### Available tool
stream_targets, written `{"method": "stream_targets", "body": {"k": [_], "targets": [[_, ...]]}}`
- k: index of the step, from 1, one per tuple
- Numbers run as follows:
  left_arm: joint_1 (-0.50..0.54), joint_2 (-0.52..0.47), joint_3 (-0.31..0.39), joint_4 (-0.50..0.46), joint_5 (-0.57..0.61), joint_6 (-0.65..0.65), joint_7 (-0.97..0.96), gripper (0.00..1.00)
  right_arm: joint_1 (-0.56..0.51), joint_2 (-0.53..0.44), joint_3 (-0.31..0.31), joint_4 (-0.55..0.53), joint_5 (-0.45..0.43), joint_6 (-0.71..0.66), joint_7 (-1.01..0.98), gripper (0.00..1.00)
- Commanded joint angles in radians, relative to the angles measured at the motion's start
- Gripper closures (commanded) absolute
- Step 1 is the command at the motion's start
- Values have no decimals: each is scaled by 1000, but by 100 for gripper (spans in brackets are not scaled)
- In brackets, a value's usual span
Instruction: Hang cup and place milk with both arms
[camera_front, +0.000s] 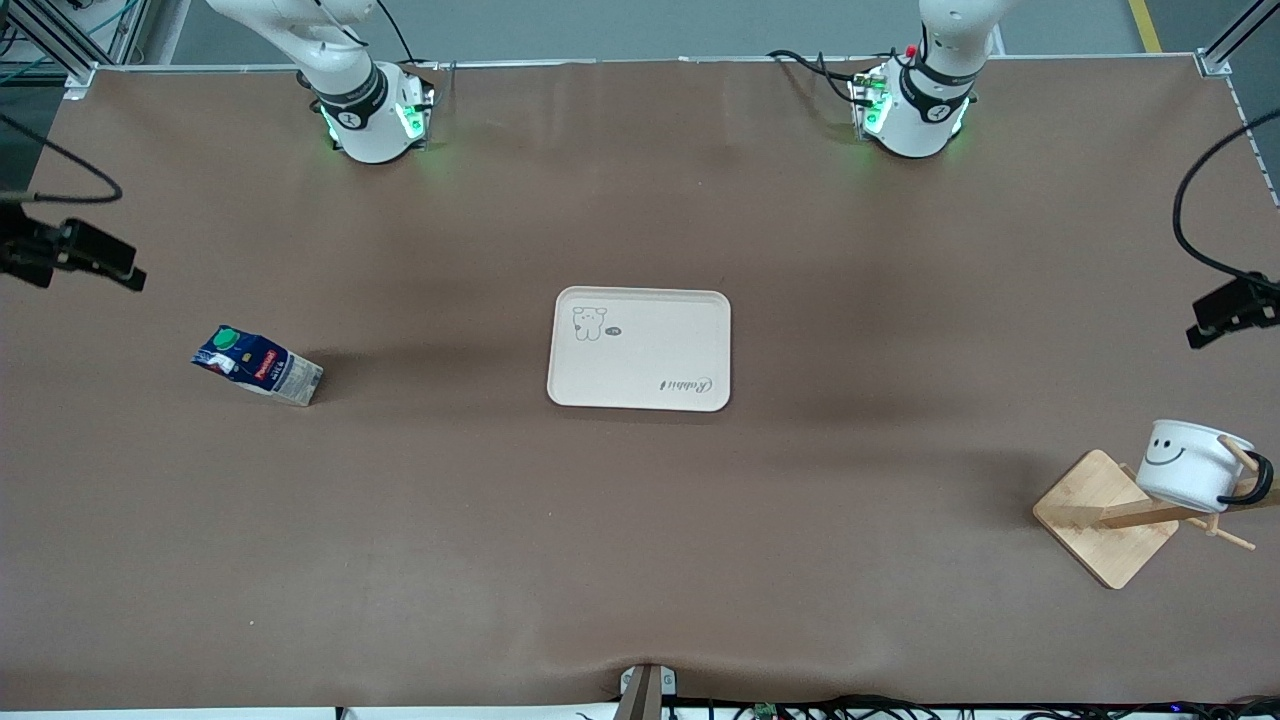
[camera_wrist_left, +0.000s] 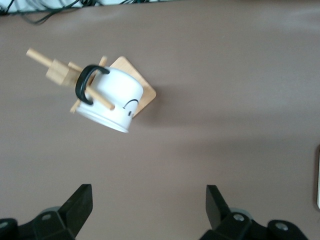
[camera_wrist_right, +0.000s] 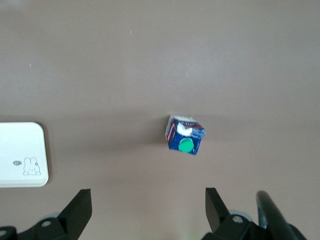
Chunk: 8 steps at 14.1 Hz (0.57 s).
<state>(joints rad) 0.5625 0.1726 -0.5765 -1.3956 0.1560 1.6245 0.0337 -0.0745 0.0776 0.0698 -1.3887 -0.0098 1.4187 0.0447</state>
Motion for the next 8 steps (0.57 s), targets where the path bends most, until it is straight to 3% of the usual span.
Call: {"method": "stream_targets", "body": {"k": [1,4,8], "targets": [[-194,-65,168,-26,-16,-57,-58,0,-7,-120,-7,-153,30,25,-11,0],[-295,-119,246,-68,-19,-57,-83,0,-5,-196,-7,-265,31,95,-9,0],[-435,-205,360,-160,-30,-46,-115,0,-31,-185,-18,-234,88,34,-3,0]]}}
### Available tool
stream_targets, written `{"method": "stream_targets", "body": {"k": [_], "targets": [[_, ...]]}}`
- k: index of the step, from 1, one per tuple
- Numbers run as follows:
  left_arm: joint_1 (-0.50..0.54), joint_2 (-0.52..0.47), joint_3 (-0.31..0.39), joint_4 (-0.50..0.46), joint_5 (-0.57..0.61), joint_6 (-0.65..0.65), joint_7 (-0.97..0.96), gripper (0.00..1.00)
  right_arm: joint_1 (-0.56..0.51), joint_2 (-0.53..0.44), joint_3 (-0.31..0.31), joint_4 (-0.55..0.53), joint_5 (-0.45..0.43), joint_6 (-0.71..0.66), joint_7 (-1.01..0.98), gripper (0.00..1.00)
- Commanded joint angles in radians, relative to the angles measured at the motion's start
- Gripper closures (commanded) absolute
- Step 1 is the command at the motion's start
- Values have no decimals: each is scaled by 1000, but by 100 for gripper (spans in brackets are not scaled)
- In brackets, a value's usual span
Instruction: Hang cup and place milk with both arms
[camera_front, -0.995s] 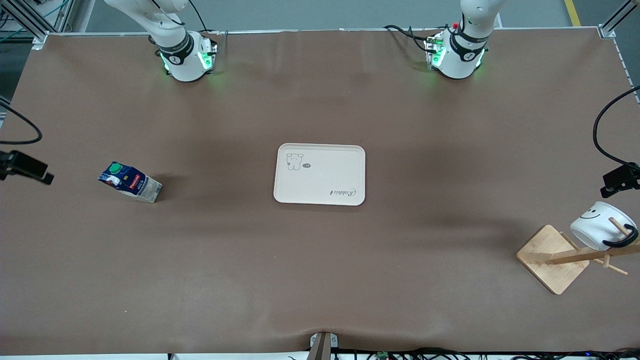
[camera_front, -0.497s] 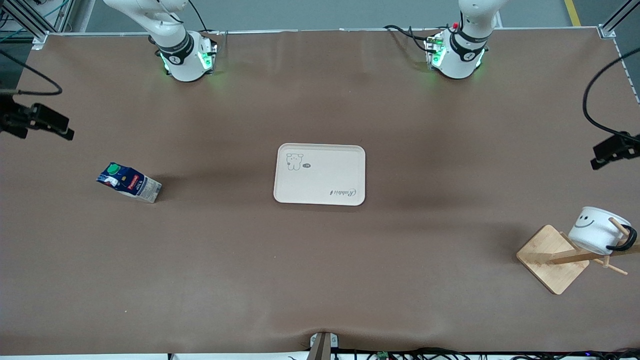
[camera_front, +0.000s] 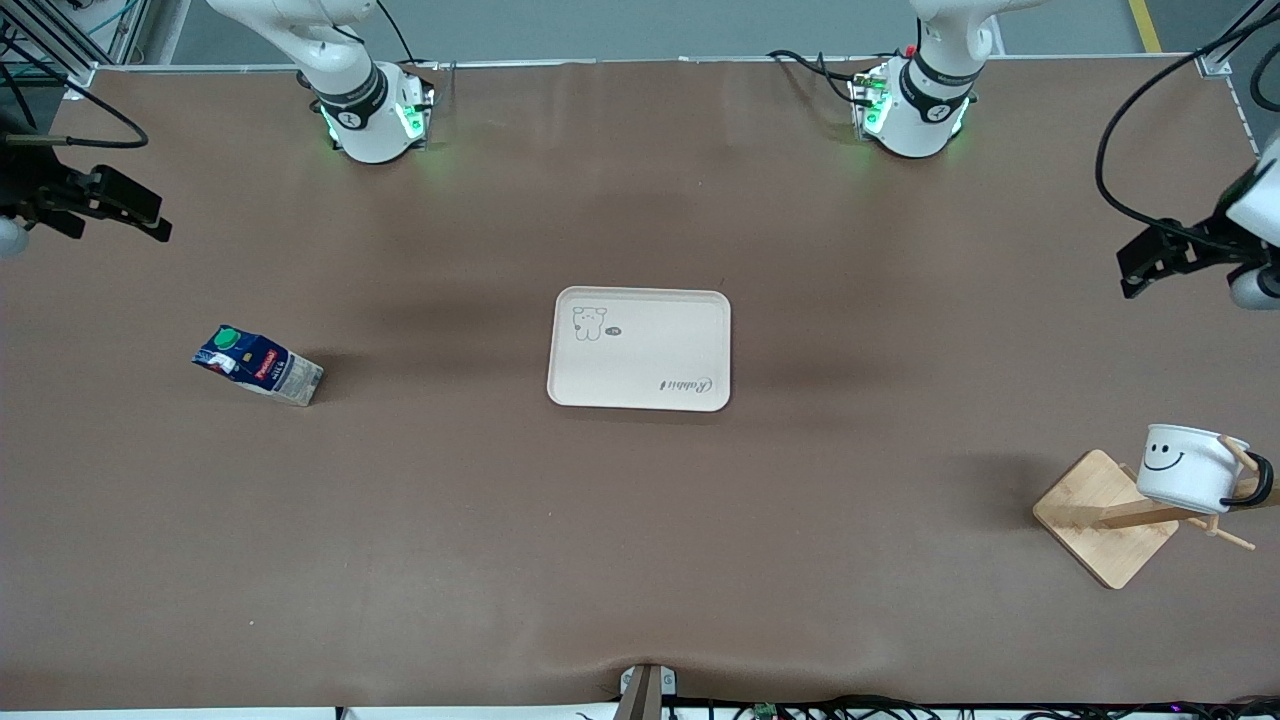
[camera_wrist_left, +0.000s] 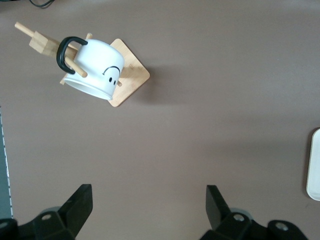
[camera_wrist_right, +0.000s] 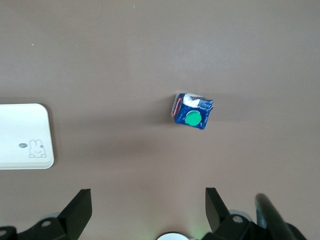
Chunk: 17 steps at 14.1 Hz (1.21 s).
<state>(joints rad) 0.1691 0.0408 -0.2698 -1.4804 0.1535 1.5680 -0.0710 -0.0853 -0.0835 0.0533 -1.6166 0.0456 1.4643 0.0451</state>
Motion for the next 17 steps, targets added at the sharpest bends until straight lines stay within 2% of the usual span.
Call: {"method": "stream_targets", "body": {"k": [1,5,8,13,17], "targets": [[-52,-99,57,-99,-49,23,-12,0,-22,-25,-3,7,30,-18,-5,0],[-154,-194,144,-207,-58,58,-13,0,-48,-24,-1,29,5,-7,-11,0],[-192,-243,185,-258,-138,69,-19,0,-48,-24,-1,33,-27,-16,-10,0],[-200,-194,175,-209,-144,63,-18,0,-44,-24,5,37,-27,-33,-18,0],[-200,-89,176,-78,-146,-15,-18,0,-37,-24,11,43,-24,-35,-14,0]]}}
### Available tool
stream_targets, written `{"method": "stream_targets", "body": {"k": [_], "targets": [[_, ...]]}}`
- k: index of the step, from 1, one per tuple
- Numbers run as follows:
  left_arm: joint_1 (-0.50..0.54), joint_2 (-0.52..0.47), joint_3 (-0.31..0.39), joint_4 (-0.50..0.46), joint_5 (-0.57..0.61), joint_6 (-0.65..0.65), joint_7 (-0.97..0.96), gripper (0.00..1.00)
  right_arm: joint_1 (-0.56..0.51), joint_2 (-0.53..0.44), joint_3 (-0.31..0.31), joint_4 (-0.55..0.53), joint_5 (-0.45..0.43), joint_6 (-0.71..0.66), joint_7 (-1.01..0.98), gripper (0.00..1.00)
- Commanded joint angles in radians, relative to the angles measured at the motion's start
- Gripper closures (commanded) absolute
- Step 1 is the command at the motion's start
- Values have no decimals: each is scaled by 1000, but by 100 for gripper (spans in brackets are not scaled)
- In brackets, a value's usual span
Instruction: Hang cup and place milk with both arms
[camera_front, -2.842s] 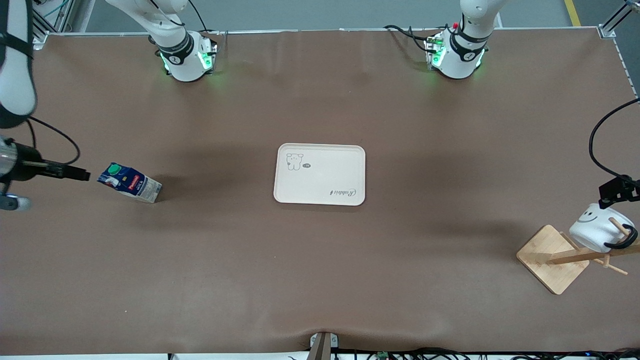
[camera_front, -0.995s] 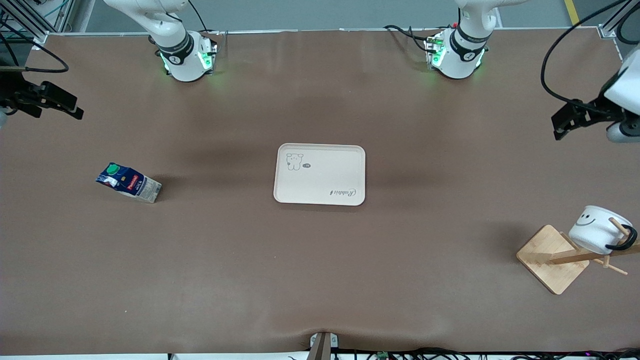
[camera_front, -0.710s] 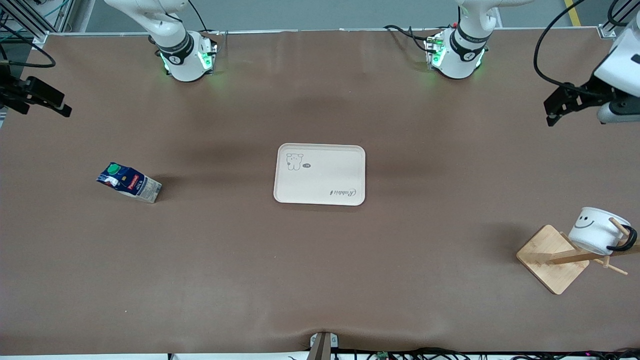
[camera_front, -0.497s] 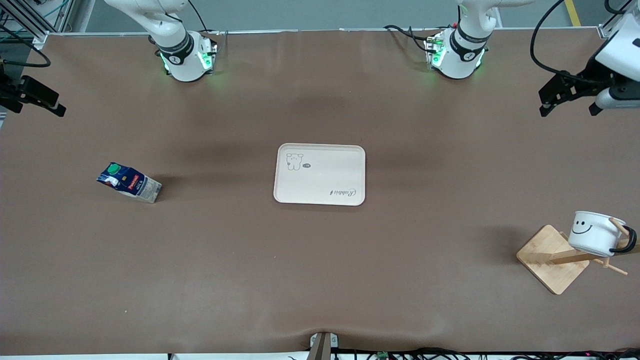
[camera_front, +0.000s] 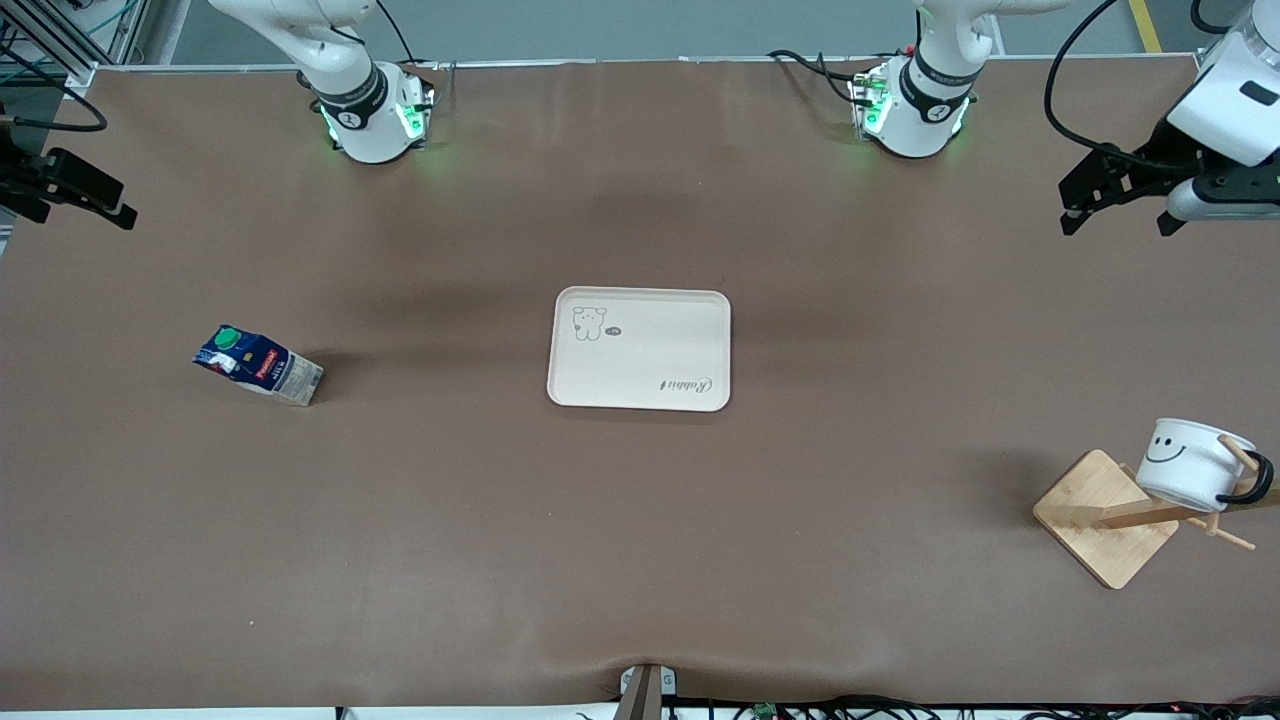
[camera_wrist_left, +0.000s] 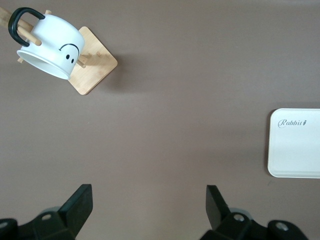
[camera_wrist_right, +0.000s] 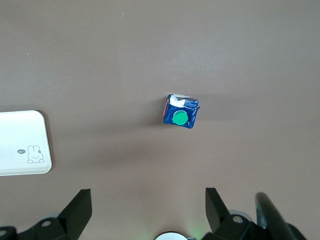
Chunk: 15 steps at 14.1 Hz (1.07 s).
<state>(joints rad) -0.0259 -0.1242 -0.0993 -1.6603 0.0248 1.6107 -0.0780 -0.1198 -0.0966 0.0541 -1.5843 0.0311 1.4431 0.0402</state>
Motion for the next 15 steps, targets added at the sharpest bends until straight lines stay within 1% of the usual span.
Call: {"method": "stream_targets", "body": {"k": [1,4,7,14,15], "targets": [[-8,92,6,117,-14,-70,-12,0,-4,-11,9,23,-10,-13,-10,0],[-2,93,6,120,-11,-72,-12,0,-10,-5,7,41,-14,-10,-10,0],[-2,95,7,122,-2,-71,-14,0,-15,30,6,79,-16,-9,-6,0],[-5,93,6,120,-8,-72,-20,0,-20,57,4,79,-14,-1,-8,0],[-5,92,6,120,-5,-72,-44,0,-20,57,3,79,-14,-1,-10,0]]}}
